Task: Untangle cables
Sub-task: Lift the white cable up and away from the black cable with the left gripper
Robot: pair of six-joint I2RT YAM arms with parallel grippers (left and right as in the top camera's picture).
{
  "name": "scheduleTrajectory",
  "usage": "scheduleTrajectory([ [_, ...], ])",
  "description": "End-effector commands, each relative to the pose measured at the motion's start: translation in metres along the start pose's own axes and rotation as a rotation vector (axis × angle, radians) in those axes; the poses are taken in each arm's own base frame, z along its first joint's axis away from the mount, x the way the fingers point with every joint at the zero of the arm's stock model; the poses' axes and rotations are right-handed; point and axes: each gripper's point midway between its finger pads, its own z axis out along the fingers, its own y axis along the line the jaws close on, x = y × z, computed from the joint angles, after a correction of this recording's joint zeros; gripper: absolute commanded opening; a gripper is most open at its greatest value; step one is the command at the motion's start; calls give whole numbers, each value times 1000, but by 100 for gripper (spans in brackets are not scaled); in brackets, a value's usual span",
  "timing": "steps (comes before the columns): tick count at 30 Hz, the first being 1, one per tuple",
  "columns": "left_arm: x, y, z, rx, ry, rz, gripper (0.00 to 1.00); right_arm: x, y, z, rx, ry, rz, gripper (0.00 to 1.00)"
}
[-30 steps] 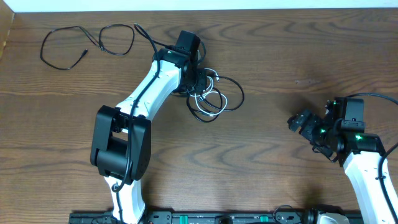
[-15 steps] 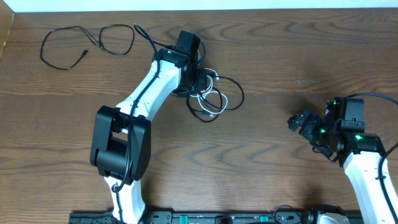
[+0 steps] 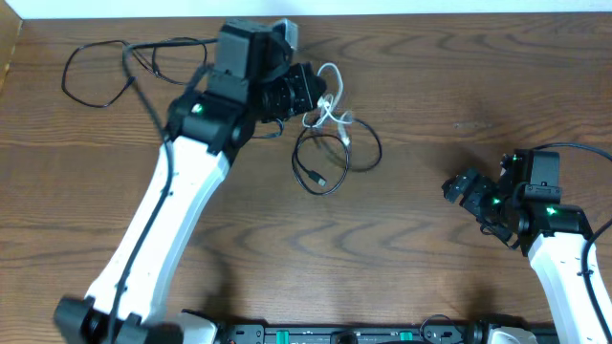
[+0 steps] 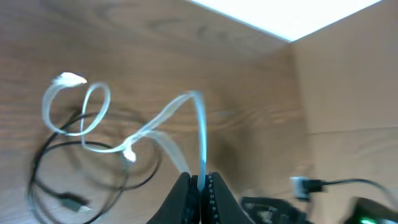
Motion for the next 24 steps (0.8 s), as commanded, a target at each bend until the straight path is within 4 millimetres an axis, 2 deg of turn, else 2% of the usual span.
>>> scheduleTrajectory([
  [1,-6,-29,-29,90,-49,-57,8,-7,4,-6,-6,-25,-14,99],
  [4,-13,-43,-46,133,-95,-89,7,-7,4,-6,-6,-25,-14,99],
  [9,-29,-72,-76,227,-202,-38,7,-7,4,-6,-6,-25,-14,99],
  [14,-53,-115,-124,391,-364,6,8,-6,4,-6,-6,-25,-14,99],
  [19,-64,-146,-165,526,-460,-11,7,-7,4,-6,-6,-25,-14,99],
  [22,-65,-150,-173,538,-484,17,7,-6,4,-6,-6,-25,-14,99],
  [24,-64,-147,-169,523,-477,26,8,-7,4,-6,-6,-25,-14,99],
])
